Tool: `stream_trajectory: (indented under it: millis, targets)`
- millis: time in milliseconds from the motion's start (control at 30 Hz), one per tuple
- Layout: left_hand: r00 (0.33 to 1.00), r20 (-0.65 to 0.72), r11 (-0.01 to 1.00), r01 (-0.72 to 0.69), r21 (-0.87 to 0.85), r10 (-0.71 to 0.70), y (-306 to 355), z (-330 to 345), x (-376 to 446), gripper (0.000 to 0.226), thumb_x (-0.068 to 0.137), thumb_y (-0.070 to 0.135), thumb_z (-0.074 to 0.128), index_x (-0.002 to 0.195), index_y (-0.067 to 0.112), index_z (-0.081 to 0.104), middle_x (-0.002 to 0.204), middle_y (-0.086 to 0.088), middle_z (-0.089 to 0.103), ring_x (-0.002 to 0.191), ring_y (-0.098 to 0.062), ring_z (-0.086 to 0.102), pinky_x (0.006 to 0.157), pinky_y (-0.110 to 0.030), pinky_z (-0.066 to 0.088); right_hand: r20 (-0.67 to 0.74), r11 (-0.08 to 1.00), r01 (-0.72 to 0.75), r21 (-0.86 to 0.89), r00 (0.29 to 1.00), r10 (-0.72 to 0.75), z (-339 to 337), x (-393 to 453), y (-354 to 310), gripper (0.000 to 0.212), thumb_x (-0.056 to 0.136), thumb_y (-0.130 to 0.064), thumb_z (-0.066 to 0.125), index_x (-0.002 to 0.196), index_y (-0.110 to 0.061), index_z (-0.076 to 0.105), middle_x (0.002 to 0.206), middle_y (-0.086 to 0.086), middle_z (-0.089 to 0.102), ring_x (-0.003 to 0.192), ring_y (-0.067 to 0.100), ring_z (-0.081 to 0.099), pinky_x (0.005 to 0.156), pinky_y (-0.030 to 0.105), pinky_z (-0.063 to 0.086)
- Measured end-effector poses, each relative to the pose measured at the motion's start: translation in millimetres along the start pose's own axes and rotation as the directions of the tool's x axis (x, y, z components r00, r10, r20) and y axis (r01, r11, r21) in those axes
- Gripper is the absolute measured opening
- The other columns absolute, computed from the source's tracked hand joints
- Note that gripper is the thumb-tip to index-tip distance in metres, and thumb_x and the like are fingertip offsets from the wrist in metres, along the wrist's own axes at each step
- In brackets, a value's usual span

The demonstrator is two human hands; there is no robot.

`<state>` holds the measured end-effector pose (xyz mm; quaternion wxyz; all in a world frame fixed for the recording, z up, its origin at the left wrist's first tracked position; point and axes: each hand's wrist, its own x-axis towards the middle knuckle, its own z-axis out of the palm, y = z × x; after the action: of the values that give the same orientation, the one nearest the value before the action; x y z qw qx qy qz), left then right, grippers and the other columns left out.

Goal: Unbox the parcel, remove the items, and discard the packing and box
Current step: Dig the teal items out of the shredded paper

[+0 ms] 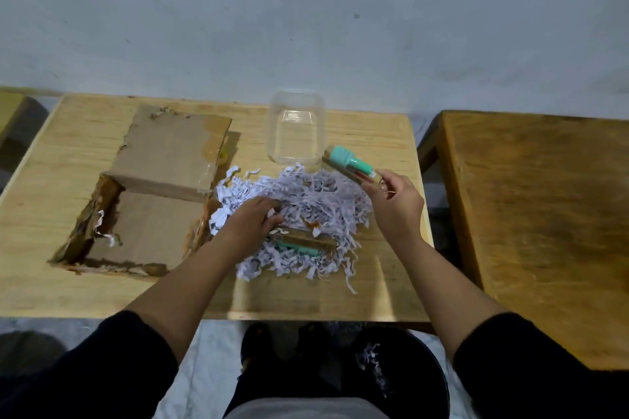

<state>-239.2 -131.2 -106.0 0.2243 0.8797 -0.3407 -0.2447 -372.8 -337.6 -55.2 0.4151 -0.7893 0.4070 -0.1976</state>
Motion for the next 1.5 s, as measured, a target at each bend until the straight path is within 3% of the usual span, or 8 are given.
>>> stream_trajectory:
  millis: [200,333,467,733,1000,1200,1333,1500]
  targets:
    - [0.998,-0.055,0.999,-0.04,0.0,0.04,-5.1,4.1,-0.2,0.03,0.095,0.027,0.049,0.12,0.011,0.055,0.12,-0.012,0.057,0.111,-0.029,0.051,0.086,-0.034,0.04,-0.08,0.981,-0.175,0.08,0.98,0.182,19.3,48.1,11.1,0.038,0.081,-0.022,0.067,0.118,-0.013,0.062,0.112,0.006,0.064,0.1,0.017,0.058,0.089,0.031,0.05]
    - [0.998,-0.046,0.999,-0.035,0.025,0.036,-6.0,5.3,2.0,0.034,0.095,0.029,0.048,0.123,0.011,0.054,0.122,-0.012,0.057,0.115,-0.028,0.049,0.094,-0.035,0.039,-0.106,0.961,-0.27,0.058,0.956,0.275,34.3,82.0,21.8,0.036,0.081,-0.024,0.067,0.116,-0.016,0.064,0.114,0.006,0.065,0.101,0.018,0.059,0.082,0.019,0.043]
    - [0.999,-0.034,1.0,0.001,0.01,0.0,-6.8,6.4,1.8,0.036,0.095,0.033,0.047,0.124,0.013,0.054,0.125,-0.009,0.056,0.117,-0.024,0.048,0.096,-0.032,0.038,-0.11,0.96,-0.279,-0.001,0.954,0.277,48.2,101.1,27.8,0.038,0.082,-0.029,0.067,0.117,-0.014,0.062,0.117,0.007,0.064,0.106,0.02,0.058,0.088,0.021,0.041]
    - [0.998,-0.067,0.998,-0.013,-0.056,0.009,-4.5,2.6,0.8,0.03,0.095,0.024,0.051,0.124,0.018,0.055,0.117,-0.005,0.057,0.071,-0.008,0.049,0.076,-0.026,0.042,-0.008,0.951,-0.258,-0.167,0.965,0.261,49.4,103.4,27.5,0.05,0.087,-0.029,0.06,0.132,-0.01,0.049,0.13,0.01,0.055,0.121,0.023,0.048,0.102,0.025,0.032]
    - [0.985,-0.059,0.987,-0.163,-0.01,0.162,10.0,-10.1,-1.2,0.026,0.094,0.018,0.051,0.117,0.012,0.061,0.111,-0.009,0.061,0.085,-0.012,0.048,0.079,-0.027,0.042,0.153,0.904,0.03,-0.427,0.987,0.039,39.7,55.2,21.1,0.033,0.096,-0.024,0.036,0.119,-0.007,0.053,0.118,0.014,0.059,0.103,0.029,0.054,0.087,0.04,0.046]
    - [0.976,-0.019,0.965,-0.209,0.158,0.215,9.9,-12.9,3.1,0.029,0.095,0.027,0.045,0.112,0.011,0.062,0.113,-0.011,0.063,0.101,-0.024,0.057,0.086,-0.037,0.049,0.277,0.82,0.156,-0.551,0.961,0.003,25.0,24.2,4.4,0.022,0.093,-0.017,0.041,0.106,-0.007,0.057,0.112,0.011,0.059,0.1,0.028,0.055,0.086,0.041,0.05]
    - [0.935,-0.05,0.902,-0.323,0.286,0.351,14.9,-18.6,-6.6,0.042,0.085,0.037,0.039,0.091,0.007,0.068,0.093,-0.011,0.067,0.088,-0.029,0.062,0.074,-0.037,0.052,0.345,0.79,0.293,-0.539,0.932,-0.11,24.7,1.0,-4.0,0.018,0.089,-0.003,0.044,0.099,0.001,0.058,0.107,0.018,0.058,0.1,0.033,0.054,0.084,0.039,0.047]
    - [0.917,0.054,0.892,-0.396,0.22,0.394,7.4,-15.0,-19.1,0.038,0.086,0.041,0.058,0.108,0.01,0.062,0.107,-0.01,0.063,0.101,-0.028,0.057,0.084,-0.038,0.048,0.39,0.83,0.322,-0.455,0.91,-0.139,37.7,-36.0,-12.4,0.02,0.088,-0.003,0.043,0.098,0.001,0.06,0.1,0.017,0.061,0.092,0.035,0.059,0.074,0.042,0.054]
